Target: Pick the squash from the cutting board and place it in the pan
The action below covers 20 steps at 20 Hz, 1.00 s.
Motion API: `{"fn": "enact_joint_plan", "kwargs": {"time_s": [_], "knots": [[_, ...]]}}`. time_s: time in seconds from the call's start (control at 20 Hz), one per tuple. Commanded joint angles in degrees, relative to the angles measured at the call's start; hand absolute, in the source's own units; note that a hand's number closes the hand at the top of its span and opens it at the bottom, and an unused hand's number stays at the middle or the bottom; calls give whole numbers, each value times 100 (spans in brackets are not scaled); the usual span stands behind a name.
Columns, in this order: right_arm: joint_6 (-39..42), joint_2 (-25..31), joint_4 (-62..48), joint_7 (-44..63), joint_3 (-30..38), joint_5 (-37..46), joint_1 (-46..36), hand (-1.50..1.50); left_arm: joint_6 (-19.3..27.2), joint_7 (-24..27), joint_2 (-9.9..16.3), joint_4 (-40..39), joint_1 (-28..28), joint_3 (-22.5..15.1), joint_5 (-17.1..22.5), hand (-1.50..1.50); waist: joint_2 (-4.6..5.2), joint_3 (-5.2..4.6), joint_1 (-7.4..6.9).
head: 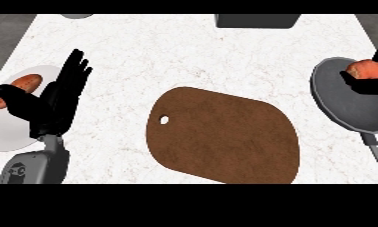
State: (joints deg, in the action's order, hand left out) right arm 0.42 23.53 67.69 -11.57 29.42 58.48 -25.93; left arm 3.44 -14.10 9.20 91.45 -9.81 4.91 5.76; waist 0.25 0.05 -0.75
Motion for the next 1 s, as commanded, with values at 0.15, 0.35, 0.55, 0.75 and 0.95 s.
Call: {"fn": "enact_joint_plan", "kwargs": {"time_s": [0.15, 0.35, 0.55, 0.75, 0.95], "knots": [[-913, 237, -2347, -200, 141, 143, -616, 150, -208, 224, 6, -197, 51, 99, 143, 0, 22, 2, -50], [-693, 282, -3064, 229, 373, -13, -781, -150, 139, -69, -125, -3, -136, -98, -154, 0, 20, 5, -53], [-906, 718, -4275, -733, 511, -237, -1063, -150, -83, 69, -32, -157, -158, 37, 15, 0, 49, 10, -91], [-968, 494, -4006, -1265, 908, -968, -1003, -150, -142, -94, 55, 195, 181, 42, 25, 0, 7, 9, -55], [-188, 944, -3920, -1603, 1530, -1818, -1121, -150, -135, -44, 115, -120, -165, 219, 101, 0, -10, 5, 58]]}}
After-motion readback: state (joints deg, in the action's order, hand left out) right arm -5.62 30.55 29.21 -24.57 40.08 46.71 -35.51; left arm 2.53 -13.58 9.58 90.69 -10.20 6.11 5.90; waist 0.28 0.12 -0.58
